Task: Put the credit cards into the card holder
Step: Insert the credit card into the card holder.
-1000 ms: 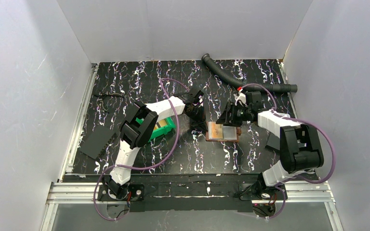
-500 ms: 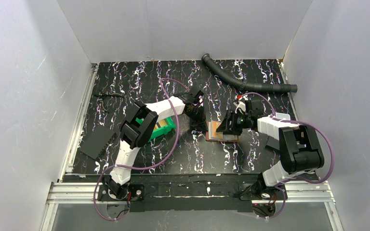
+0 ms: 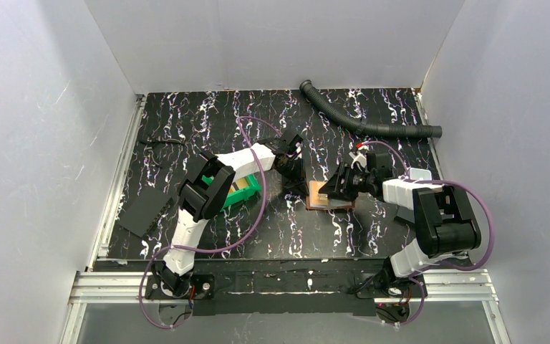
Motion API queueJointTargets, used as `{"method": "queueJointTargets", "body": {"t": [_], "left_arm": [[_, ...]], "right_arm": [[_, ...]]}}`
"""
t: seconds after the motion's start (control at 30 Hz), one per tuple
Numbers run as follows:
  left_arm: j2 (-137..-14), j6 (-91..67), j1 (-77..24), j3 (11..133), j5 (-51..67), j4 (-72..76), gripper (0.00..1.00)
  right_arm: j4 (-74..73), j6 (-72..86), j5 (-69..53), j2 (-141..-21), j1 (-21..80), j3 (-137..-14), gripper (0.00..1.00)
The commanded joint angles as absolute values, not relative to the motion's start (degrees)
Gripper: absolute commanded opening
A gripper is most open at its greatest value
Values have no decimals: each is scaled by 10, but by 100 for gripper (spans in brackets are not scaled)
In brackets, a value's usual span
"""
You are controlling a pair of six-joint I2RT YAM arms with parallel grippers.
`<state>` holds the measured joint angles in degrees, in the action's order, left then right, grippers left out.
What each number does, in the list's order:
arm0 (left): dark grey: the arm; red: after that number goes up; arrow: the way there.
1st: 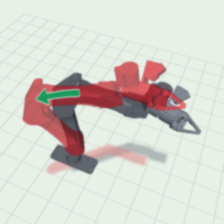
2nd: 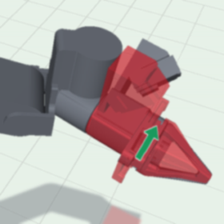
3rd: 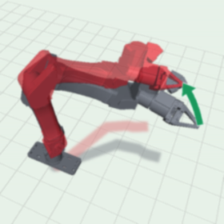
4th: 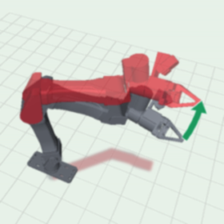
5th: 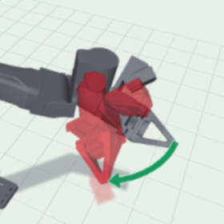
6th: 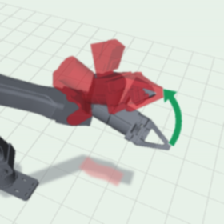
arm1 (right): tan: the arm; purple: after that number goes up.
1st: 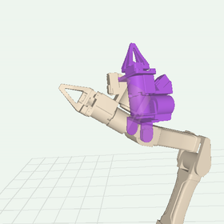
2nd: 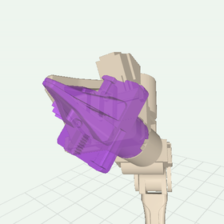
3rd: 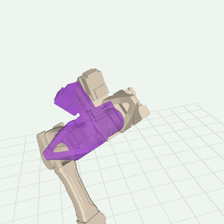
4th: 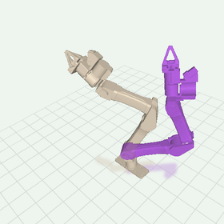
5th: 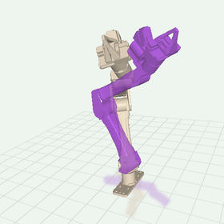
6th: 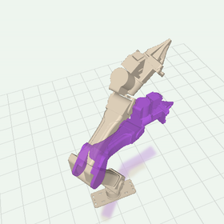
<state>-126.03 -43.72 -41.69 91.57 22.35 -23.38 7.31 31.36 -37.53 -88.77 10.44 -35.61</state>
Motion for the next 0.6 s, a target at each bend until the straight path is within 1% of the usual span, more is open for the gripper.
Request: {"method": "queueJointTargets", "body": {"t": [0.0, 0.07, 0.1, 0.3, 0.43, 0.57], "left_arm": [[-1271, -432, -424, 911, 212, -256, 16], [-1270, -431, -424, 911, 210, -257, 16], [-1268, -430, -424, 911, 209, -260, 16], [-1247, -400, -421, 909, 173, -297, 18], [-1219, -371, -420, 918, 139, -338, 22], [-1175, -352, -419, 927, 134, -366, 29]], "right_arm": [[144, 342, -428, -890, 111, -354, 60], [123, 323, -426, -890, 110, -361, 60], [90, 299, -414, -888, 110, -372, 60], [-101, 172, -280, -839, 110, -438, 63], [-161, 133, -243, -805, 110, -464, 64], [-205, 109, -212, -781, 113, -498, 65]]}}
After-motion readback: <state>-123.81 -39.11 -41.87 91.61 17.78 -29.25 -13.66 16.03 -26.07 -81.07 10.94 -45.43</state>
